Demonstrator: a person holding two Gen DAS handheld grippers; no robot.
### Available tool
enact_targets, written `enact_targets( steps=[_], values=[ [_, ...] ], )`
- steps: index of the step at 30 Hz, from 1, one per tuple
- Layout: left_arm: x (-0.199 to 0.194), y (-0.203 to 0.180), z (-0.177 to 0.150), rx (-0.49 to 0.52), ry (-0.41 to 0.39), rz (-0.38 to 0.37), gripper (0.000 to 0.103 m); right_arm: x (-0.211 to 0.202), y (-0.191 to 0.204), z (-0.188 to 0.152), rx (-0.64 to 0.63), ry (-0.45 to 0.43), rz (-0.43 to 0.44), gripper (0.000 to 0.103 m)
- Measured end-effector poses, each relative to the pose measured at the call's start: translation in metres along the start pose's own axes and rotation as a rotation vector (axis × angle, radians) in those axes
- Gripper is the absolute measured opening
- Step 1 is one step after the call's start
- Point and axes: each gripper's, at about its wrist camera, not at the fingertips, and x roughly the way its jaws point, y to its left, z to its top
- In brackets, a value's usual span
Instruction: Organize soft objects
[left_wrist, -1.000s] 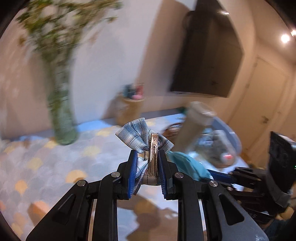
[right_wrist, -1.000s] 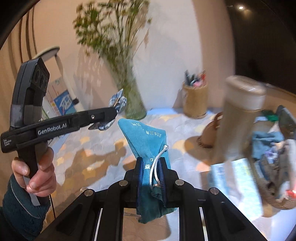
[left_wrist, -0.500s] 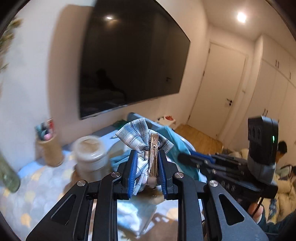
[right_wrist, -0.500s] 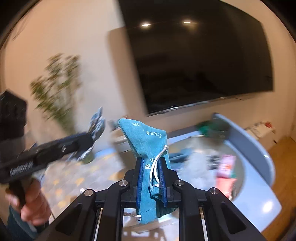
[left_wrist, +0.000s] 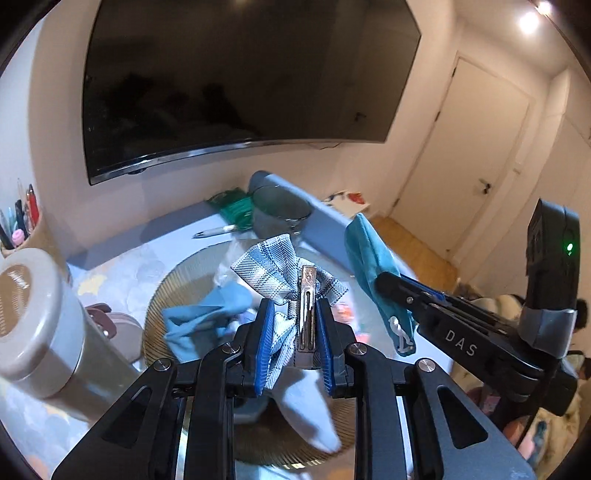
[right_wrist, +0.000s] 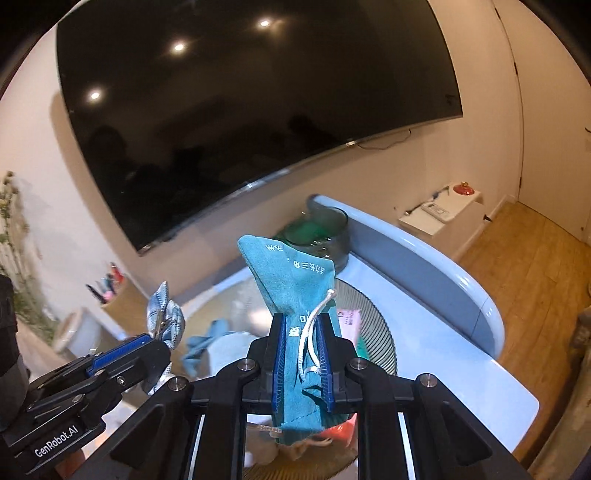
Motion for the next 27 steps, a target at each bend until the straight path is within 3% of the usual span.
enact_targets(
  steps=[4, 6, 8, 9, 10, 13, 20, 27],
  values=[
    [0.020, 0.004, -0.008, -0.002, 0.074, 0.011, 0.041, 0.029, 0.001, -0.002, -0.012, 0.073, 0.038, 0.019],
    [0.023, 0.005, -0.013, 0.001, 0.101, -0.005, 0.059, 0.040, -0.003, -0.004, 0.012, 0.123, 0.052, 0.029],
    [0.020, 0.006, -0.017, 0.000, 0.096, -0.011, 0.077, 0.042, -0.008, -0.008, 0.041, 0.133, 0.081, 0.052],
    [0.016, 0.007, -0.019, -0.006, 0.090, -0.023, 0.082, 0.039, -0.011, -0.010, 0.057, 0.124, 0.089, 0.058],
    [0.011, 0.008, -0.021, -0.011, 0.086, -0.043, 0.082, 0.034, -0.016, -0.011, 0.075, 0.112, 0.106, 0.063],
    [-0.004, 0.007, -0.026, -0.016, 0.088, -0.098, 0.082, 0.024, -0.023, -0.013, 0.103, 0.101, 0.145, 0.063],
    [-0.055, -0.009, -0.045, 0.092, 0.023, -0.046, 0.082, -0.010, -0.017, -0.021, 0.095, 0.059, 0.150, 0.066],
    [-0.125, 0.005, -0.069, 0.139, -0.050, 0.026, 0.082, -0.047, 0.035, -0.034, -0.005, 0.033, 0.199, 0.067]
  ],
)
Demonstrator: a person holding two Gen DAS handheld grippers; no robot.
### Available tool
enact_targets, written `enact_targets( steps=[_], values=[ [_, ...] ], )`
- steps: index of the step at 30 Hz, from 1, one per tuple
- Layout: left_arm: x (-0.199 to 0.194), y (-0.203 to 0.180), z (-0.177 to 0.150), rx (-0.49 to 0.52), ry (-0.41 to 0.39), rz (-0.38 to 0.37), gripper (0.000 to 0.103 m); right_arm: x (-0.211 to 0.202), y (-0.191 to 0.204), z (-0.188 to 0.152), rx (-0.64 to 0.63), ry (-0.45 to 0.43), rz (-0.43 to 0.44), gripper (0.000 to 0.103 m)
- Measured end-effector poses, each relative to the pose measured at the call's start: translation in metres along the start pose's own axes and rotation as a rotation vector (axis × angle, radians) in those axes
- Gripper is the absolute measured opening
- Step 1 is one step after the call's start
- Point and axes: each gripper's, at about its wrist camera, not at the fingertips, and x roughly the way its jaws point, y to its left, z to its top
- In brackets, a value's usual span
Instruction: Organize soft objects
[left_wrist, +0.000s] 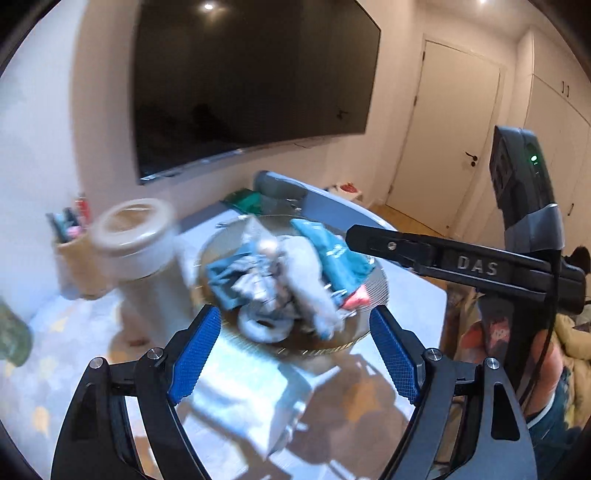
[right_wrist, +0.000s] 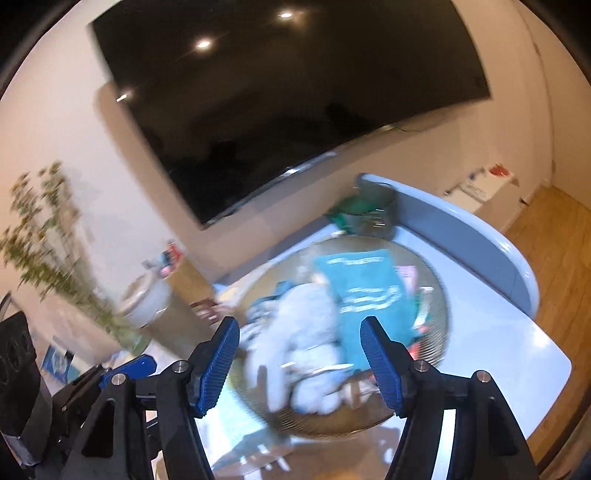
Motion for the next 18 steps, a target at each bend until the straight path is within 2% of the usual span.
enact_targets(
  steps=[3, 5, 7, 9, 13, 18],
  values=[
    [-0.030, 0.022, -0.013, -0.023, -0.025, 0.053, 0.082, -0.009, 0.041, -0.009, -0.083, -0.006, 0.037, 0.067],
    [-0.047, 0.040, -0.021, -0.047, -0.036, 0.110, 0.082, -0.011, 0.072, -0.016, -0.146, -0.008, 0.071, 0.077],
    [-0.065, 0.058, -0.031, -0.062, -0.057, 0.211, 0.082, -0.012, 0.103, -0.023, -0.209, -0.012, 0.105, 0.084],
    [-0.084, 0.079, -0.041, -0.075, -0.072, 0.336, 0.082, -0.010, 0.137, -0.033, -0.281, -0.011, 0.147, 0.084],
    [-0.114, 0.119, -0.058, -0.127, -0.093, 0.491, 0.082, 0.012, 0.208, -0.055, -0.420, 0.037, 0.229, 0.084],
    [-0.134, 0.171, -0.087, -0.236, -0.079, 0.696, 0.082, 0.049, 0.268, -0.077, -0.495, 0.078, 0.284, 0.084]
  ],
)
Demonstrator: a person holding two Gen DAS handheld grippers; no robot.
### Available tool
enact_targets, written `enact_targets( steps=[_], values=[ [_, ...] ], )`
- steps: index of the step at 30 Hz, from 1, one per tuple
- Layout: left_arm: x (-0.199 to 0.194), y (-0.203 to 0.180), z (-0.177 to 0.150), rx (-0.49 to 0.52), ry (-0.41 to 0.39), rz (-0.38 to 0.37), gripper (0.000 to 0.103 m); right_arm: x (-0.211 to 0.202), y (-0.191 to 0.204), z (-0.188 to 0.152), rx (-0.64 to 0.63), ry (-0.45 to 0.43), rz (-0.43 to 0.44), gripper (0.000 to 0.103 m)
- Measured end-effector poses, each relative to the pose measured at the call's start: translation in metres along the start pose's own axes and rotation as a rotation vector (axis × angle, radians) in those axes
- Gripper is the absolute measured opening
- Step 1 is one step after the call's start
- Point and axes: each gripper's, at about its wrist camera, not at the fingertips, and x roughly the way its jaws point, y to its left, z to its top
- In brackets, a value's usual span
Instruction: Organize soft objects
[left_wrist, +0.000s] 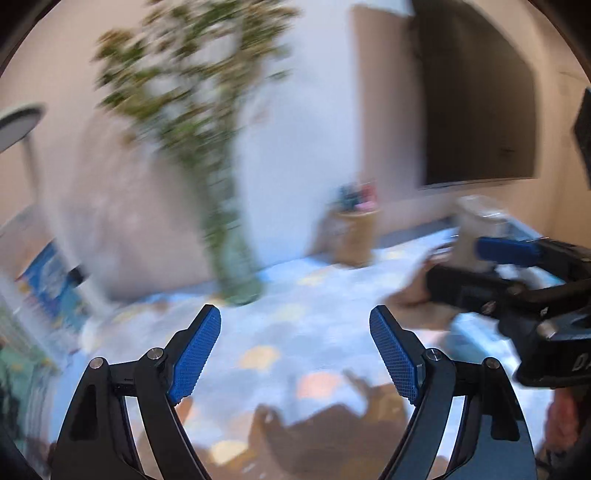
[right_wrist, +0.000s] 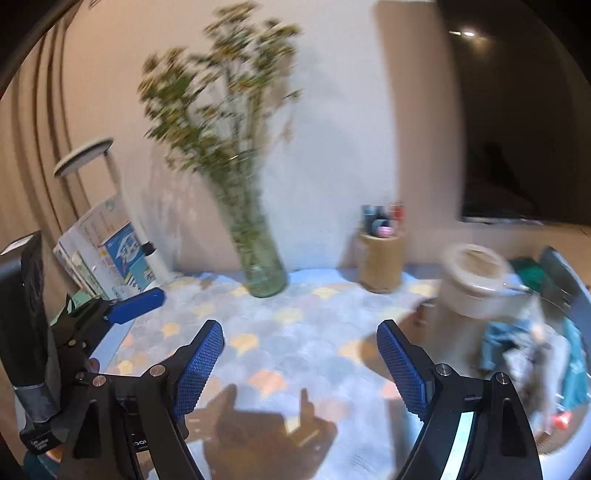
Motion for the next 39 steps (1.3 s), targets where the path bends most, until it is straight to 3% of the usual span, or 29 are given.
enact_targets(
  steps=[5, 12, 16, 22, 39],
  values=[
    [0.054, 0.038, -0.036, -0.128, 0.079, 0.136, 0.082, 0.061, 0.025, -0.012, -0.025, -0.002, -0.041, 0.084],
    [0.107, 0.058, -0.080, -0.296, 0.110, 0.169, 0.082, 0.116, 0.028, -0.047, -0.061, -0.042, -0.153, 0.084],
    [0.117, 0.054, -0.094, -0.284, 0.140, 0.183, 0.082, 0.138, 0.016, -0.063, -0.022, -0.011, -0.157, 0.084],
    [0.112, 0.048, -0.093, -0.260, 0.105, 0.173, 0.082, 0.156, 0.011, -0.074, -0.028, 0.025, -0.174, 0.084],
    [0.117, 0.048, -0.093, -0.259, 0.136, 0.204, 0.082, 0.151, 0.012, -0.079, -0.041, 0.041, -0.178, 0.085]
  ],
)
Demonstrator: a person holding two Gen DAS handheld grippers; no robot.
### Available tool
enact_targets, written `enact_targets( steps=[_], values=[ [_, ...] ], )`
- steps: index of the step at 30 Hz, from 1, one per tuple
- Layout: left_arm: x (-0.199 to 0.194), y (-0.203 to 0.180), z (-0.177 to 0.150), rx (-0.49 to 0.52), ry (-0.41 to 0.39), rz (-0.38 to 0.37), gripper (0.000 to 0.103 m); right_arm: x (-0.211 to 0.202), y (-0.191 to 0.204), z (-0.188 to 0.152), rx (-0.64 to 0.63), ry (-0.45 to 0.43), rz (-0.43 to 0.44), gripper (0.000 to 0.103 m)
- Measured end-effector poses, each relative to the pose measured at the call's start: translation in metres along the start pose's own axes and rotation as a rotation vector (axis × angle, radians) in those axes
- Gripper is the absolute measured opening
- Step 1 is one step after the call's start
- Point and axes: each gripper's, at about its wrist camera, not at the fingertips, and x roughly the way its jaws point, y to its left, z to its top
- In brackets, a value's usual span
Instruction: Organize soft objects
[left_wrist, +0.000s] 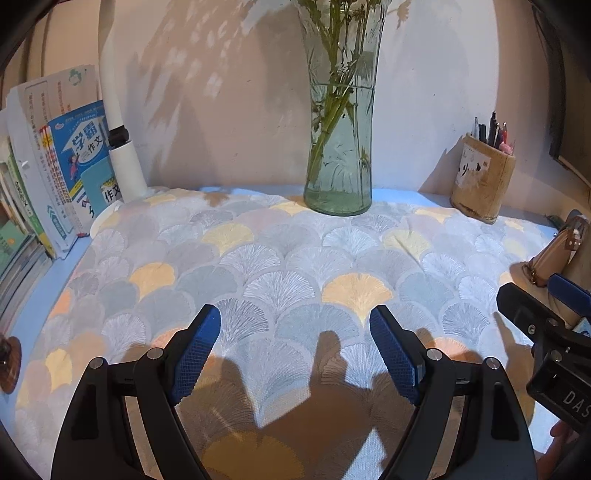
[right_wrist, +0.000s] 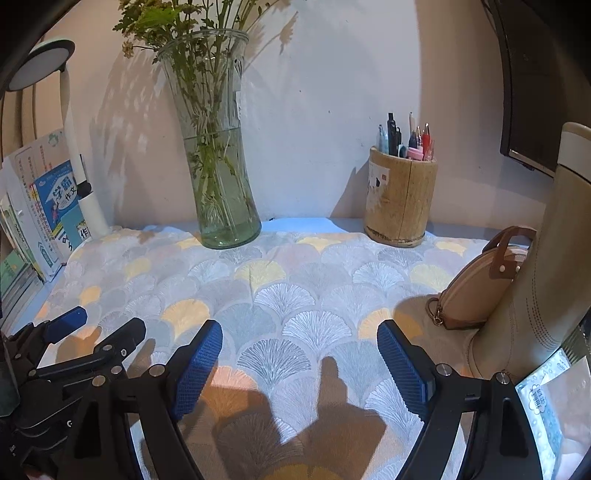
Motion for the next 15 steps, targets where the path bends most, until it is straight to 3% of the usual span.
enact_targets(
  steps=[15],
  values=[
    [0.0004, -0.0011, 0.0002, 0.017, 0.003, 0.020, 0.082, 0.0093, 0.0026, -0.0025, -0.025, 0.042, -0.019, 0.088]
  ],
)
